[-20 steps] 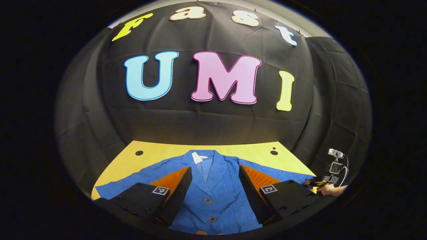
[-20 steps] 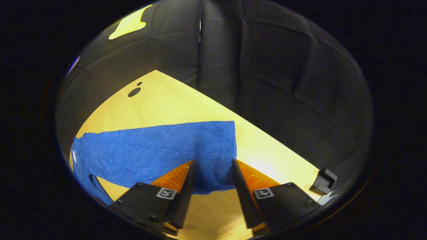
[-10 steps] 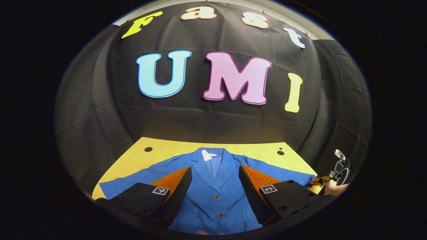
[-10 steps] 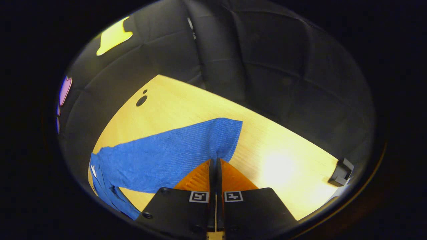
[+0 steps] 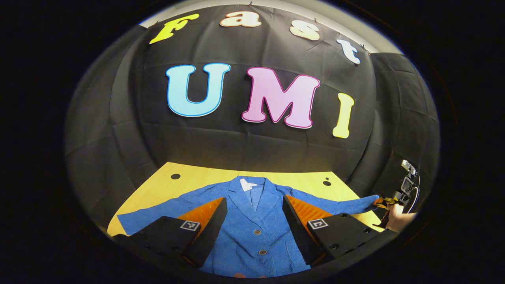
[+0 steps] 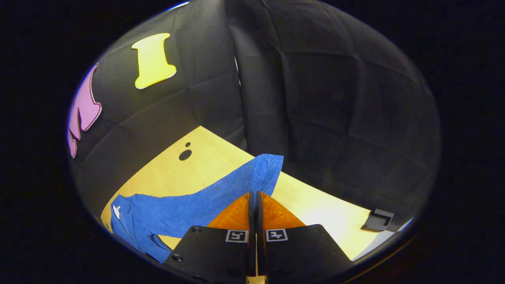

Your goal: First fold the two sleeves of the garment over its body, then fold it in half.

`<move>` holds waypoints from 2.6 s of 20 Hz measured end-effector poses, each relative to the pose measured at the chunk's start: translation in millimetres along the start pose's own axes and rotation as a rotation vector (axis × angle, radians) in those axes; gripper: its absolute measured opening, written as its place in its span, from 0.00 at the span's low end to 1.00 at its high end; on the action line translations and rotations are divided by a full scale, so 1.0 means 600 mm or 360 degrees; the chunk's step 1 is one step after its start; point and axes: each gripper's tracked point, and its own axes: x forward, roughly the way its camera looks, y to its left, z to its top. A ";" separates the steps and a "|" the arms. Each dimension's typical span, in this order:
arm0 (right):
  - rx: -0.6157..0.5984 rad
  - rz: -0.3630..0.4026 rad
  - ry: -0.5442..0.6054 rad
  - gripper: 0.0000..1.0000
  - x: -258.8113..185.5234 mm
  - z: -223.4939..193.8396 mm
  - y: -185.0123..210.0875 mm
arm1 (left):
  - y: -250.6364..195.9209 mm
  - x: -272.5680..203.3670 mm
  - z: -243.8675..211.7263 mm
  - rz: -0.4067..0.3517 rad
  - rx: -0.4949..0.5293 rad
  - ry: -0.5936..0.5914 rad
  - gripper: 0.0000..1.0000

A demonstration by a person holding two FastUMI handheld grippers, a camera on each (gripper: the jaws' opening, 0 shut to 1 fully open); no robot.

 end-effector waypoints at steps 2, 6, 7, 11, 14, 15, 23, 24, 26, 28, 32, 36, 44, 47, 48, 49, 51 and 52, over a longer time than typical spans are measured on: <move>0.0039 0.0020 -0.0044 0.02 -0.026 0.023 0.015 | 0.012 -0.017 0.002 0.0000 -0.0016 -0.0027 0.82; -0.0119 0.0078 -0.0176 0.02 -0.096 0.060 0.079 | 0.054 -0.051 -0.006 0.0015 -0.0098 -0.0053 0.82; -0.0155 0.0106 -0.0203 0.02 -0.115 0.066 0.104 | 0.068 -0.060 -0.009 0.0021 -0.0123 -0.0054 0.81; -0.0227 0.0264 -0.0250 0.02 -0.179 0.066 0.216 | 0.131 -0.095 -0.020 0.0068 -0.0194 -0.0078 0.82; -0.0282 0.0378 -0.0250 0.02 -0.210 0.041 0.315 | 0.192 -0.123 -0.027 0.0139 -0.0227 -0.0104 0.82; -0.0304 0.0417 -0.0243 0.00 -0.221 0.029 0.350 | 0.212 -0.132 -0.030 0.0168 -0.0241 -0.0108 0.82; -0.0559 0.0755 -0.0125 0.02 -0.291 -0.145 0.649 | 0.368 -0.211 -0.077 0.0446 -0.0397 -0.0098 0.81; -0.0598 0.0791 -0.0104 0.02 -0.299 -0.168 0.681 | 0.379 -0.221 -0.089 0.0472 -0.0421 -0.0086 0.81; -0.0669 0.0863 -0.0072 0.02 -0.318 -0.218 0.746 | 0.404 -0.240 -0.104 0.0537 -0.0458 -0.0088 0.80; -0.0736 0.0933 -0.0047 0.02 -0.333 -0.272 0.809 | 0.424 -0.255 -0.116 0.0603 -0.0454 -0.0094 0.80; -0.0898 0.1044 0.0000 0.02 -0.350 -0.395 0.902 | 0.470 -0.277 -0.137 0.0773 -0.0380 -0.0063 0.80; -0.0968 0.1127 0.0043 0.00 -0.352 -0.497 0.956 | 0.487 -0.279 -0.146 0.0846 -0.0383 -0.0017 0.80; -0.0972 0.1262 0.0034 0.88 -0.361 -0.552 0.981 | 0.510 -0.238 -0.201 0.0903 -0.0464 0.0085 0.82; -0.0999 0.1308 -0.0043 0.88 -0.374 -0.530 0.965 | 0.548 -0.191 -0.217 0.0988 -0.0474 0.0137 0.82; -0.1009 0.1321 -0.0076 0.88 -0.379 -0.520 0.960 | 0.562 -0.183 -0.226 0.1011 -0.0470 0.0133 0.83; -0.1021 0.1332 -0.0106 0.88 -0.384 -0.511 0.952 | 0.579 -0.169 -0.236 0.1028 -0.0477 0.0145 0.82; -0.1021 0.1370 -0.0161 0.89 -0.401 -0.496 0.939 | 0.610 -0.143 -0.275 0.1049 -0.0505 0.0222 0.82; -0.1015 0.1398 -0.0182 0.90 -0.414 -0.490 0.931 | 0.626 -0.126 -0.295 0.1045 -0.0528 0.0256 0.82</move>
